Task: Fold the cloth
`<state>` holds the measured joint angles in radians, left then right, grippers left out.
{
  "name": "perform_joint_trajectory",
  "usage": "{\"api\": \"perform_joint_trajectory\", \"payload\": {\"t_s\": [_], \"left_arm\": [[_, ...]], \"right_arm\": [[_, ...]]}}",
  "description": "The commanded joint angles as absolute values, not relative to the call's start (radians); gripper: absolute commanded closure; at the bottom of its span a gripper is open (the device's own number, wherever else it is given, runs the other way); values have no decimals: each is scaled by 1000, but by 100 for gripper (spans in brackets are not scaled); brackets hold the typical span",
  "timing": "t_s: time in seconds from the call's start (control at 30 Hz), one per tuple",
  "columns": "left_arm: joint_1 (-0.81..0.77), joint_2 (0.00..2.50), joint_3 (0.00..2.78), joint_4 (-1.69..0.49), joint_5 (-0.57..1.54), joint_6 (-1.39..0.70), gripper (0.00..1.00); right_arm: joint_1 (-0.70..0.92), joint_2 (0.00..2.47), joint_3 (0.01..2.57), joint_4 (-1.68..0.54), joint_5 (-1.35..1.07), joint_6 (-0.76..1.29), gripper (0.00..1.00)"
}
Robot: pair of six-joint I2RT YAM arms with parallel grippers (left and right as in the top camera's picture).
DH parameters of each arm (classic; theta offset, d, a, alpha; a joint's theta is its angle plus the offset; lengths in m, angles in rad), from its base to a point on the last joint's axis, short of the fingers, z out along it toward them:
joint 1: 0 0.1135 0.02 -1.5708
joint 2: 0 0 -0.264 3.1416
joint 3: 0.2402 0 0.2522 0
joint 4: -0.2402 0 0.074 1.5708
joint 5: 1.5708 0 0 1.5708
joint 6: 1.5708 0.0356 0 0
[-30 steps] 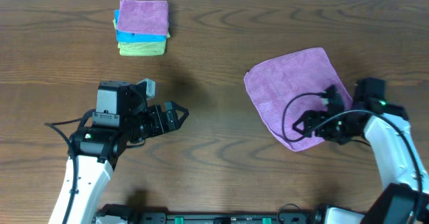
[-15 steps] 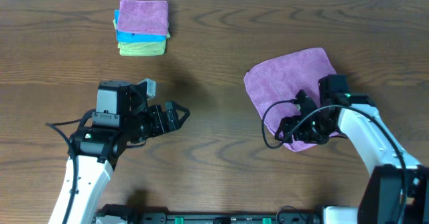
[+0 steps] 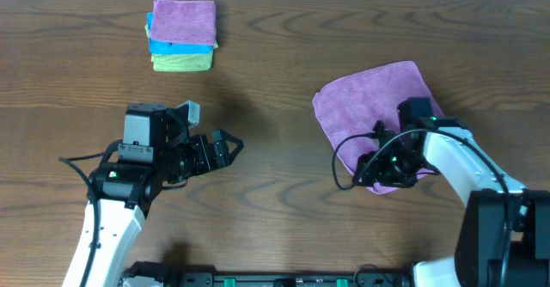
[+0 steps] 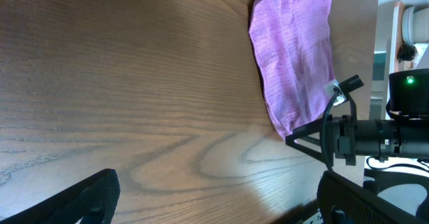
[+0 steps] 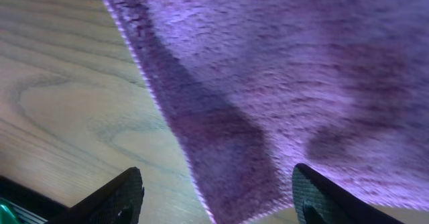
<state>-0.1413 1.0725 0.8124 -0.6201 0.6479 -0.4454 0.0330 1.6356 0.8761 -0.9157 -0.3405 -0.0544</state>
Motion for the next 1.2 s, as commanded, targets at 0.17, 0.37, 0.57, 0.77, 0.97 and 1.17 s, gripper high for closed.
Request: {"api": "perform_joint_trajectory", "payload": {"t_s": [0.17, 0.37, 0.57, 0.77, 0.97, 1.17], "left_arm": [[-145, 1073, 830, -616, 655, -445, 5], [-144, 1073, 830, -616, 654, -445, 4], [-144, 1073, 830, -616, 654, -445, 5], [-144, 1073, 830, -616, 654, -445, 4], [-144, 1073, 830, -616, 654, -445, 5], [-144, 1073, 830, -616, 654, -442, 5]], "right_arm": [[75, 1683, 874, -904, -313, -45, 48], [76, 1686, 874, -883, -318, -45, 93], [134, 1686, 874, -771, -428, -10, 99], [303, 1687, 874, -627, -430, 114, 99], [468, 1692, 874, -458, -422, 252, 99], [568, 1771, 879, -352, -463, 316, 99]]}}
